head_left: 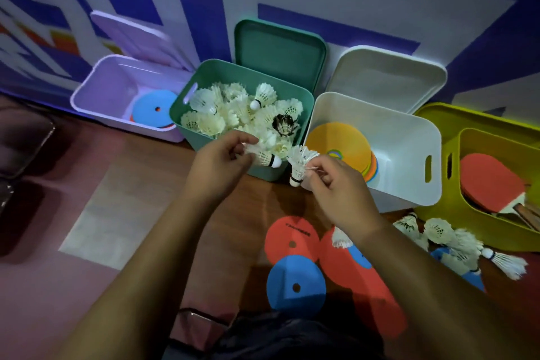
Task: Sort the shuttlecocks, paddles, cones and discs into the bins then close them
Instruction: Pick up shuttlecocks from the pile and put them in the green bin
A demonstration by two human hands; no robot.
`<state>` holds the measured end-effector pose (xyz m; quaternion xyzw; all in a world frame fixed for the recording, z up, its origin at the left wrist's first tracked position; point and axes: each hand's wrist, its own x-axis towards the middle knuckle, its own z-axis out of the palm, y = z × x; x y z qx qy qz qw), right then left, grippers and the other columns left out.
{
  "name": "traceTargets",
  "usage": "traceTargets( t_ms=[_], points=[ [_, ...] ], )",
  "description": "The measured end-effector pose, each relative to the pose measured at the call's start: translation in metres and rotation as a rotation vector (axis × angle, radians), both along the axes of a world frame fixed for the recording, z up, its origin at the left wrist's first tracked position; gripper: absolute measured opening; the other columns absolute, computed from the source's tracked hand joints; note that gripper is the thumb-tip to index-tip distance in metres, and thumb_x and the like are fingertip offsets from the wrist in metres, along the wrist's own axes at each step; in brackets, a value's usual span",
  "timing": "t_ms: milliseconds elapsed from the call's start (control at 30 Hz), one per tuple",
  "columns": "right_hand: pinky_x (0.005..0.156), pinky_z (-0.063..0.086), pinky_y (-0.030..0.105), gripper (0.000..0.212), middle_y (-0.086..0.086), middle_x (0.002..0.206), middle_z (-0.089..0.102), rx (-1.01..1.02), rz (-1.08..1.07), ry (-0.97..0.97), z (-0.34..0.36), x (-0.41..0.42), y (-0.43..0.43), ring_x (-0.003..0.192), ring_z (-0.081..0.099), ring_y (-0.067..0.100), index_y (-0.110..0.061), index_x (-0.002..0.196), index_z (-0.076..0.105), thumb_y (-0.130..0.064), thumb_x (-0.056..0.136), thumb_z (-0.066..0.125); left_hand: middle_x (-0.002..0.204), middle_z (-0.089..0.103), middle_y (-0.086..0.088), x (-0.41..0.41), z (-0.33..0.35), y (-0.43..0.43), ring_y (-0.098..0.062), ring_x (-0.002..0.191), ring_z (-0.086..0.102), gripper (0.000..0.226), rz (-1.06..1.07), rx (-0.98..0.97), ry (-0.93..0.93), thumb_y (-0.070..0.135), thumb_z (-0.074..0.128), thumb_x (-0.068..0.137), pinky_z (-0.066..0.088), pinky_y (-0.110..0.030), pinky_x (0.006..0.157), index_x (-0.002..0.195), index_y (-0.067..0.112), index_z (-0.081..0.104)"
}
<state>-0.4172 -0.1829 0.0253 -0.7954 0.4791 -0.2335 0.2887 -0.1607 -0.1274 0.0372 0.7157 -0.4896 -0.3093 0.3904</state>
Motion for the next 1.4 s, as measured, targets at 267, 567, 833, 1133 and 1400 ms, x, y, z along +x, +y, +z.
traceTargets(
  t_ms=[267, 567, 833, 1133, 1400],
  points=[
    [0.075, 0.048, 0.022, 0.004, -0.018, 0.086, 0.069, 0.077, -0.150, -0.119, 0.016, 0.042, -0.041, 0.080, 0.064, 0.001, -0.028, 0.096, 0.070, -0.026, 0.098, 0.068, 0.083, 0.062, 0.011, 0.048, 0.017, -0.049, -0.005, 0.068, 0.058, 0.021, 0.119, -0.053, 0.015, 0.024, 0.071, 0.094, 0.051, -0.029, 0.069, 0.111, 0.036, 0.074],
    [0.083, 0.051, 0.024, 0.006, -0.013, 0.097, 0.072, 0.173, -0.199, -0.138, 0.013, 0.049, -0.068, 0.089, 0.064, 0.003, -0.029, 0.097, 0.072, -0.025, 0.100, 0.067, 0.113, 0.070, 0.014, 0.050, -0.013, -0.078, -0.003, 0.083, 0.067, 0.042, 0.176, 0.084, -0.032, 0.025, 0.057, 0.097, 0.046, -0.022, 0.061, 0.139, 0.031, 0.060],
    [0.075, 0.048, 0.023, 0.009, -0.018, 0.081, 0.068, 0.332, -0.293, -0.198, 0.013, 0.080, -0.097, 0.076, 0.061, -0.003, -0.033, 0.091, 0.070, -0.025, 0.096, 0.068, 0.103, 0.076, 0.011, 0.052, -0.039, -0.062, -0.003, 0.098, 0.069, 0.019, 0.253, 0.013, 0.117, 0.029, 0.064, 0.099, 0.055, -0.029, 0.083, 0.117, 0.030, 0.069],
    [0.064, 0.048, 0.024, 0.041, -0.014, 0.110, 0.072, 0.400, -0.024, -0.041, 0.056, 0.166, -0.131, 0.085, 0.068, 0.008, -0.037, 0.141, 0.055, -0.036, 0.100, 0.061, 0.098, 0.076, 0.015, 0.044, -0.029, -0.049, 0.003, 0.095, 0.068, 0.016, 0.266, 0.013, 0.120, 0.025, 0.064, 0.100, 0.055, -0.026, 0.084, 0.114, 0.030, 0.069],
    [0.077, 0.057, 0.028, 0.018, -0.015, 0.095, 0.078, 0.422, -0.072, -0.076, 0.022, 0.117, -0.073, 0.087, 0.073, 0.006, -0.032, 0.094, 0.076, -0.023, 0.099, 0.061, 0.097, 0.077, 0.016, 0.029, -0.028, -0.022, -0.002, 0.095, 0.070, 0.016, 0.240, 0.019, 0.170, 0.028, 0.061, 0.097, 0.057, -0.036, 0.091, 0.110, 0.033, 0.069]
  ],
)
